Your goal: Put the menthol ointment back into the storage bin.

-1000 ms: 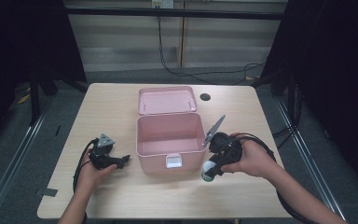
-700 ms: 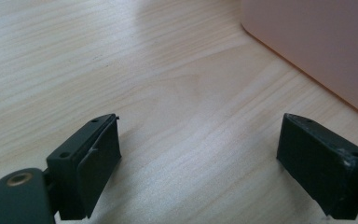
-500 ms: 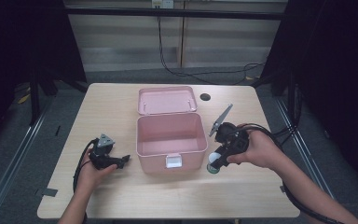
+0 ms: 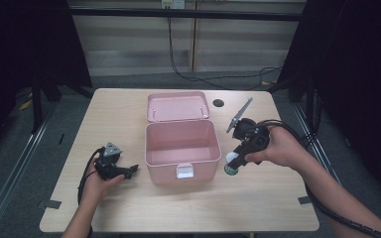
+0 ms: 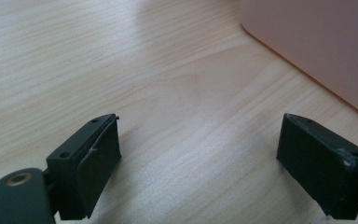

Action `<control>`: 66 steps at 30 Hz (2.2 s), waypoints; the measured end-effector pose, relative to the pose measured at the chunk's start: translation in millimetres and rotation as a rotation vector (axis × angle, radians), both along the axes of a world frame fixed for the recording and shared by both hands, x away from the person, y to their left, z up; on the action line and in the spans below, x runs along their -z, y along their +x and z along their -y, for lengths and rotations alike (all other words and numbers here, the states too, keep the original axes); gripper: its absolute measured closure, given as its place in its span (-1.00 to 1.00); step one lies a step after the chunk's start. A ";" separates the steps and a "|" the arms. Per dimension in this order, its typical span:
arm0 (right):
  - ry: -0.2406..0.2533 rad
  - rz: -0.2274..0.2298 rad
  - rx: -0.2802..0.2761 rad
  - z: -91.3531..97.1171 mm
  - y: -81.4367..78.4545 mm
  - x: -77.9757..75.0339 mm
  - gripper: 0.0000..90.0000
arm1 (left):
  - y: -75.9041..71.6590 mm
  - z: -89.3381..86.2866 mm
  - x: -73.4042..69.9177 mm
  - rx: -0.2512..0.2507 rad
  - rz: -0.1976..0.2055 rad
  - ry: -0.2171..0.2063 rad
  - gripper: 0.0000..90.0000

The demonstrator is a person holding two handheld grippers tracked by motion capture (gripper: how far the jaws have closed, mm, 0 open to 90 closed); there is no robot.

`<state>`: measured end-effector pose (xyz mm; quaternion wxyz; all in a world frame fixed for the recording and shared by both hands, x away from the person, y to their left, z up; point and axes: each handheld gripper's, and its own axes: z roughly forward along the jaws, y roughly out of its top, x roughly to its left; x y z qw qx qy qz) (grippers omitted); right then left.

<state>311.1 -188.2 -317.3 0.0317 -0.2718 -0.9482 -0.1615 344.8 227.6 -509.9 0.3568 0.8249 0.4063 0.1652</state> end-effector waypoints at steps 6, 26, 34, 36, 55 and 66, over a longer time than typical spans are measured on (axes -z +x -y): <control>-0.006 -0.002 0.024 -0.6 7.1 -9.9 0.13 | -0.1 -0.4 -0.4 0.002 -0.008 0.000 -0.72; -0.018 0.021 0.066 -3.9 29.7 -32.1 0.12 | 0.0 -0.1 -0.2 0.001 -0.002 0.001 -0.72; -0.031 0.017 0.082 -11.4 41.3 -34.5 0.13 | 0.0 -0.1 -0.2 0.001 -0.002 0.001 -0.72; -0.024 0.021 0.084 -15.0 45.1 -35.9 0.13 | 0.0 -0.1 -0.2 0.001 -0.002 0.001 -0.72; -0.043 0.029 0.087 -47.0 64.1 -33.5 0.12 | 0.0 0.0 -0.1 0.000 -0.002 0.000 -0.72; -0.070 0.025 0.081 -63.0 67.0 -23.7 0.12 | 0.0 -0.1 -0.2 0.001 -0.002 0.001 -0.72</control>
